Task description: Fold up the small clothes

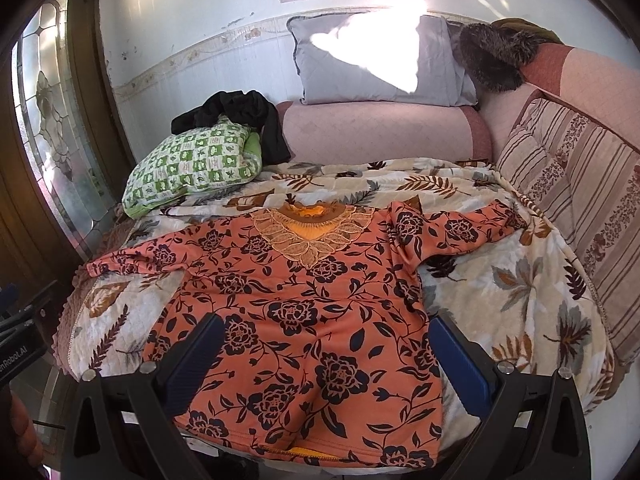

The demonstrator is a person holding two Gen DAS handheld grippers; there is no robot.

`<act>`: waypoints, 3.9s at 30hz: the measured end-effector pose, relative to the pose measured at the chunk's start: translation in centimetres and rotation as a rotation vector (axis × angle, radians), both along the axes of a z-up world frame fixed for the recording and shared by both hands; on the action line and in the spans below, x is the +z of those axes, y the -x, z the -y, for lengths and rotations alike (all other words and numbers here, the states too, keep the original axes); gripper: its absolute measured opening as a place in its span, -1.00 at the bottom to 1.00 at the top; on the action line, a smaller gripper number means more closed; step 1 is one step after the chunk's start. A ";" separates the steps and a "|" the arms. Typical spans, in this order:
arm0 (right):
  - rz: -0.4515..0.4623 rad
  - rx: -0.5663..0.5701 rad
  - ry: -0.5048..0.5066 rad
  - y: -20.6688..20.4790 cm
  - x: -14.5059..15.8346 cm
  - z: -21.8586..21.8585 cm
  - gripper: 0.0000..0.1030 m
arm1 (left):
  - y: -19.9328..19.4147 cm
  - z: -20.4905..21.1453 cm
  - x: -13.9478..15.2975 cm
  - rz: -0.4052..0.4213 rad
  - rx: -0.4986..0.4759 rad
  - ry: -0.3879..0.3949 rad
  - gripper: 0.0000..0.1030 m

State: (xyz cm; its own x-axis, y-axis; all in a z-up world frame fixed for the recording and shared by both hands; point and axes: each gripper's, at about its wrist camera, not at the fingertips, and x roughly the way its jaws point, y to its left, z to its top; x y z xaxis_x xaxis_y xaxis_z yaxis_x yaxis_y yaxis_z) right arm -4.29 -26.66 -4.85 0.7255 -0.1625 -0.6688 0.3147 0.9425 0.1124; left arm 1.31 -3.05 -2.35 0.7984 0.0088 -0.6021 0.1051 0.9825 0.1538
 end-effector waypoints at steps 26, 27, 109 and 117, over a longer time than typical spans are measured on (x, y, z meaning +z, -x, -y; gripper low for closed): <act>0.098 -0.062 -0.544 1.0 -3.5 7.6 1.00 | -0.4 -1.1 -0.8 -0.026 0.024 0.004 1.00; 0.113 -0.062 -0.573 1.3 -3.8 8.2 1.00 | -0.4 -1.1 -0.8 -0.027 0.024 0.006 1.00; 0.200 -0.685 -0.868 -16.2 -24.6 48.6 -0.64 | -20.2 11.7 -24.9 -0.369 0.093 0.078 1.00; 0.369 -0.410 -0.800 -18.5 -13.9 41.9 -0.74 | -22.8 9.8 -23.0 -0.379 0.088 0.127 1.00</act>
